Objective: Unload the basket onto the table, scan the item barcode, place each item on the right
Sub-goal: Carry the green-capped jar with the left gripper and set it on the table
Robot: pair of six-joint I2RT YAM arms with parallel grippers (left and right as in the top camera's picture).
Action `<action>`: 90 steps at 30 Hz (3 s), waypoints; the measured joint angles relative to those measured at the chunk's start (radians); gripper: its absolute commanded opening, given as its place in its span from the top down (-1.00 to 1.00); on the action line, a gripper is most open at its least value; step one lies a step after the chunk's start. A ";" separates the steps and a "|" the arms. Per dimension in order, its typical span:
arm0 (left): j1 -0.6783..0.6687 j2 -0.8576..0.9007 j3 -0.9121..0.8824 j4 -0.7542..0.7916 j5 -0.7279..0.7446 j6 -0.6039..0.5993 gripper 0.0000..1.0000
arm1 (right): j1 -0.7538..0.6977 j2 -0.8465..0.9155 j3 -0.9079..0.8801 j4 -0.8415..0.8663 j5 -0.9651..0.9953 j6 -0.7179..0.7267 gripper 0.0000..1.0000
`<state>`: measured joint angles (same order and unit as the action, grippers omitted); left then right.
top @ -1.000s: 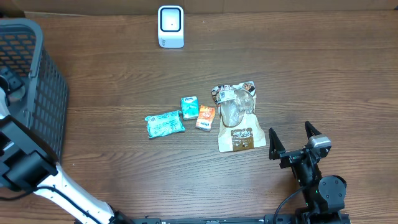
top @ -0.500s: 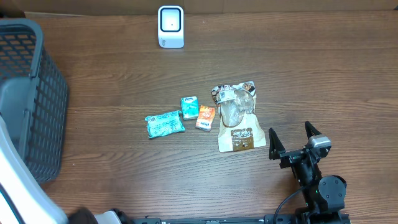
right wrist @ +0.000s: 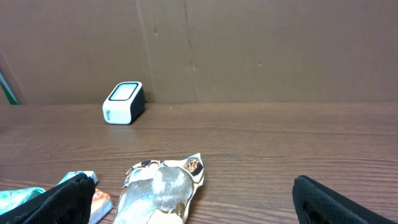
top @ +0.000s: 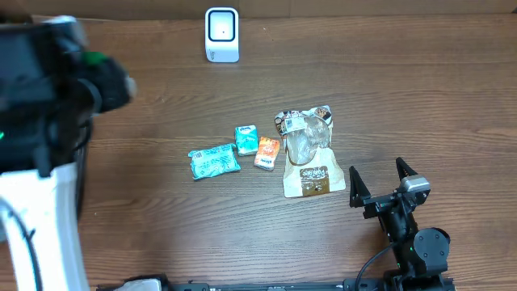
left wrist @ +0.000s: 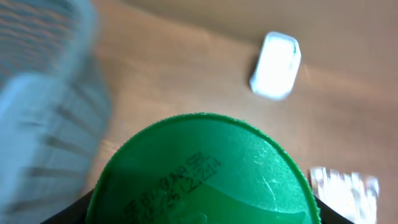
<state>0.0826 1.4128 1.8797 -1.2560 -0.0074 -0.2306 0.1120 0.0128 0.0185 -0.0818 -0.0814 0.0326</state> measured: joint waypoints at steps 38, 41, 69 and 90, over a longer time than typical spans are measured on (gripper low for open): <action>-0.309 0.437 -0.616 0.649 -0.211 -0.259 -0.17 | 0.000 0.000 0.000 0.001 0.000 0.000 -1.00; -0.310 0.437 -0.650 0.668 -0.234 -0.294 -0.21 | 0.000 0.000 0.000 0.000 0.000 0.000 -1.00; -0.270 0.433 -0.653 0.583 -0.160 -0.341 -0.99 | 0.000 0.000 0.000 0.001 0.000 0.000 -1.00; 0.019 0.041 -0.315 0.290 -0.134 0.127 -0.99 | 0.000 0.000 0.000 0.001 0.000 0.000 -1.00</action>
<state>0.1020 1.4536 1.5642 -0.9665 -0.1410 -0.1040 0.1120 0.0128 0.0185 -0.0811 -0.0811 0.0326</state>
